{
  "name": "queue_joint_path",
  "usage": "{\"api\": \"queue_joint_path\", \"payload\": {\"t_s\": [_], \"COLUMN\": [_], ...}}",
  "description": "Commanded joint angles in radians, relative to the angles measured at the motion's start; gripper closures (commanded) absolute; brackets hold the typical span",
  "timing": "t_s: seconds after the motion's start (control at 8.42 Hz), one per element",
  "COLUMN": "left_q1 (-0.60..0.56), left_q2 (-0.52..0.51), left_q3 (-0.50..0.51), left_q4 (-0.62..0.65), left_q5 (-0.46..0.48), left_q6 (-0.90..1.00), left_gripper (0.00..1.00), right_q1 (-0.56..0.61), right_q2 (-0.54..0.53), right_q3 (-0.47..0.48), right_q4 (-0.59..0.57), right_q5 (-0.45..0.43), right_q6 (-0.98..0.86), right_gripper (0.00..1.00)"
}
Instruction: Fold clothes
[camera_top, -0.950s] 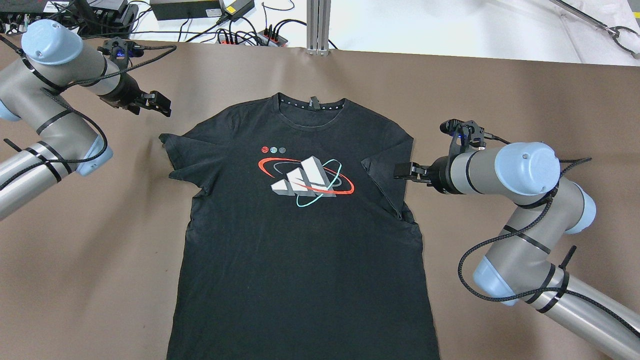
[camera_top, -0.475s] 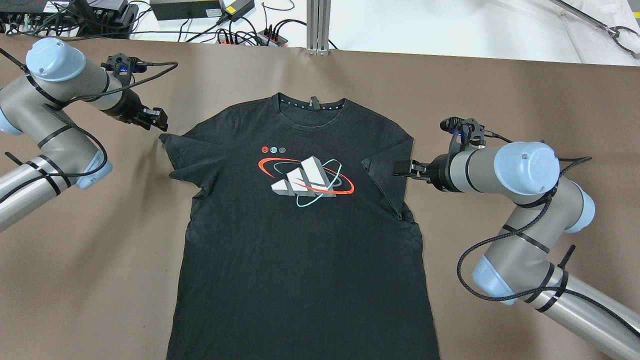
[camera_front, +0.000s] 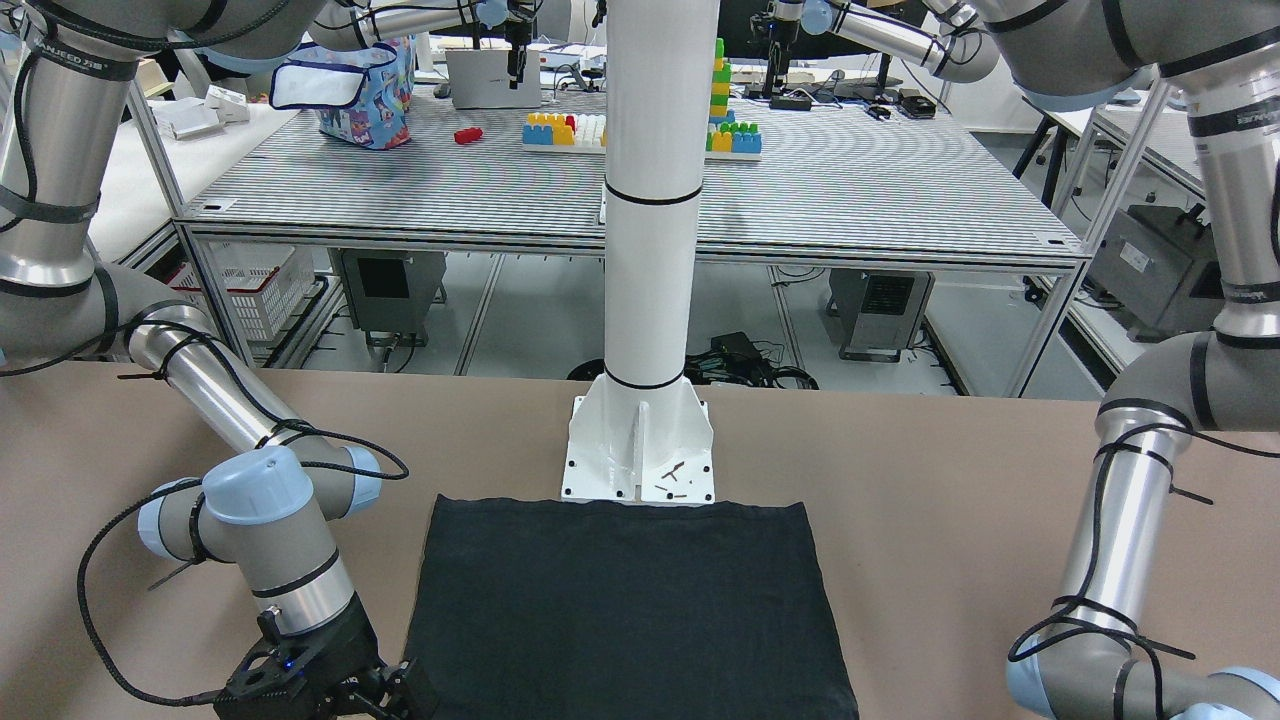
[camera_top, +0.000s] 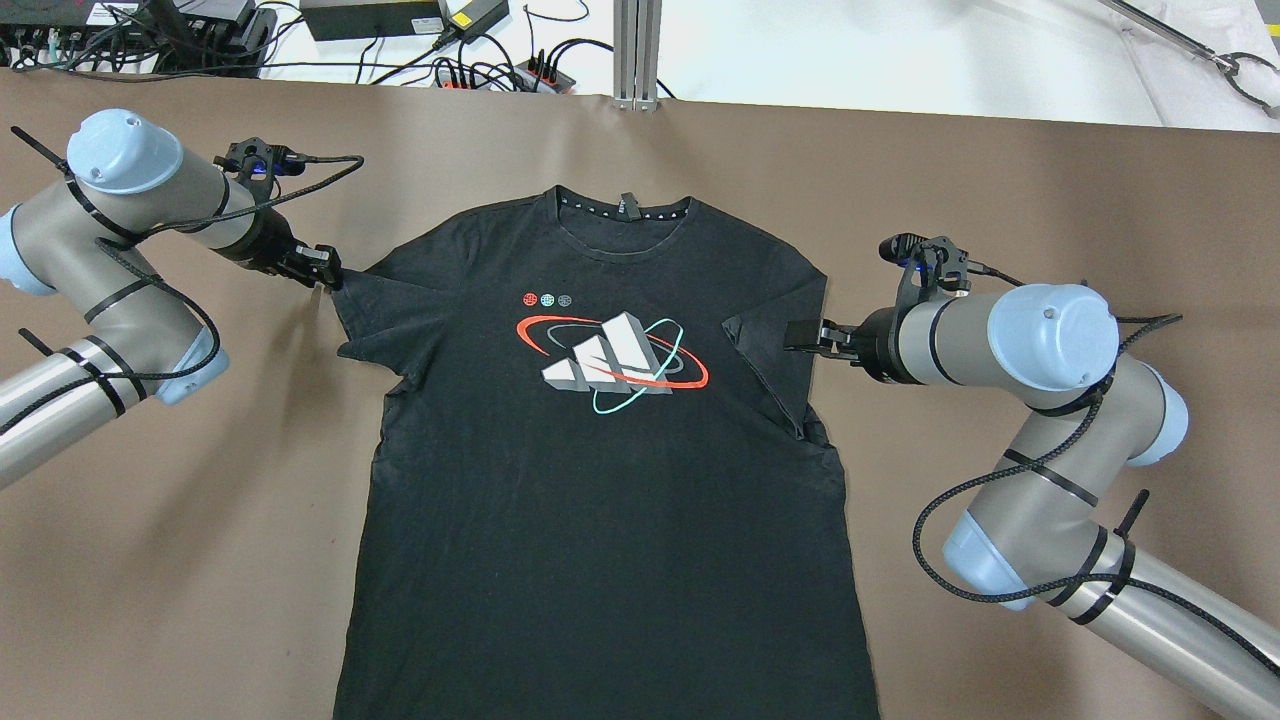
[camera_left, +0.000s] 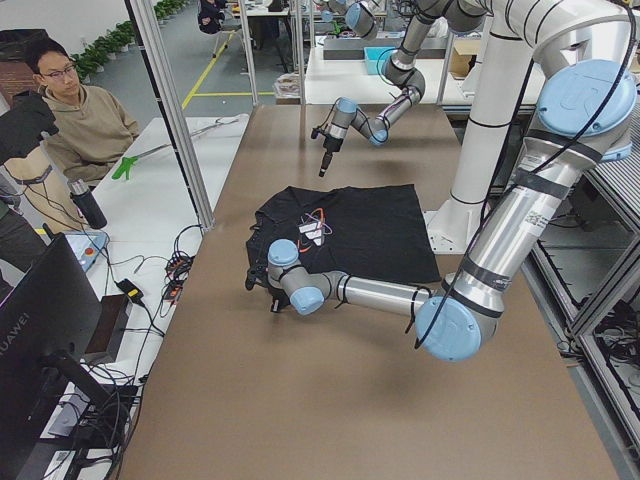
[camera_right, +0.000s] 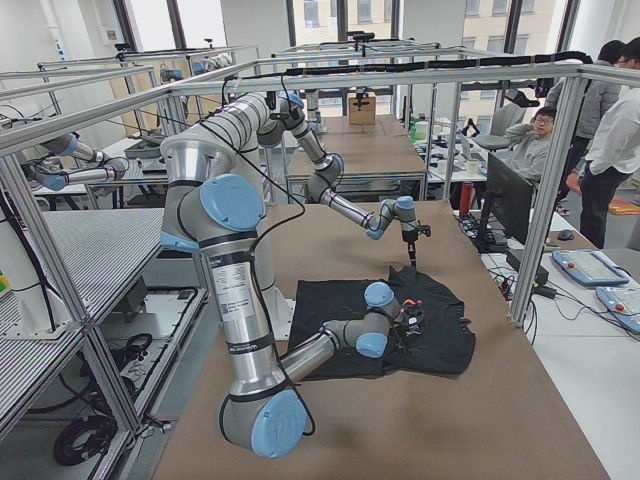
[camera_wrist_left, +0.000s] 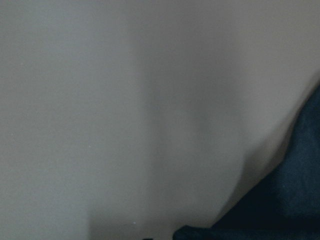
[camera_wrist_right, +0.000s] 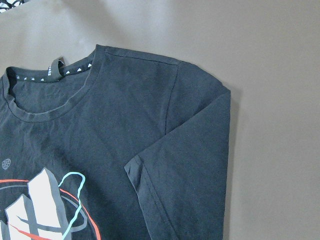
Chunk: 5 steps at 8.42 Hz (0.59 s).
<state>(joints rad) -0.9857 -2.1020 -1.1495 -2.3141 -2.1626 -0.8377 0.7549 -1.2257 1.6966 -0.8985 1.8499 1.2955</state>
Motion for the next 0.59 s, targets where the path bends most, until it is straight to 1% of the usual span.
{"api": "queue_joint_path", "payload": {"t_s": [0.0, 0.12, 0.24, 0.47], "left_q1": [0.01, 0.01, 0.009, -0.055], "left_q2": [0.002, 0.002, -0.004, -0.033], "left_q3": [0.005, 0.002, 0.001, -0.009], "left_q4": [-0.008, -0.008, -0.01, -0.004], "left_q5": [0.0, 0.0, -0.006, -0.116], "left_q6": [-0.004, -0.006, -0.006, 0.0], "left_gripper": [0.64, 0.87, 1.0, 1.0], "right_q1": [0.0, 0.0, 0.0, 0.0], "right_q2": [-0.001, 0.0, 0.0, 0.0], "right_q3": [0.002, 0.0, 0.001, 0.001], "right_q4": [0.003, 0.003, 0.003, 0.003], "right_q5": [0.0, 0.0, 0.0, 0.0], "right_q6": [0.001, 0.001, -0.002, -0.004], "right_gripper": [0.05, 0.05, 0.05, 0.05]}}
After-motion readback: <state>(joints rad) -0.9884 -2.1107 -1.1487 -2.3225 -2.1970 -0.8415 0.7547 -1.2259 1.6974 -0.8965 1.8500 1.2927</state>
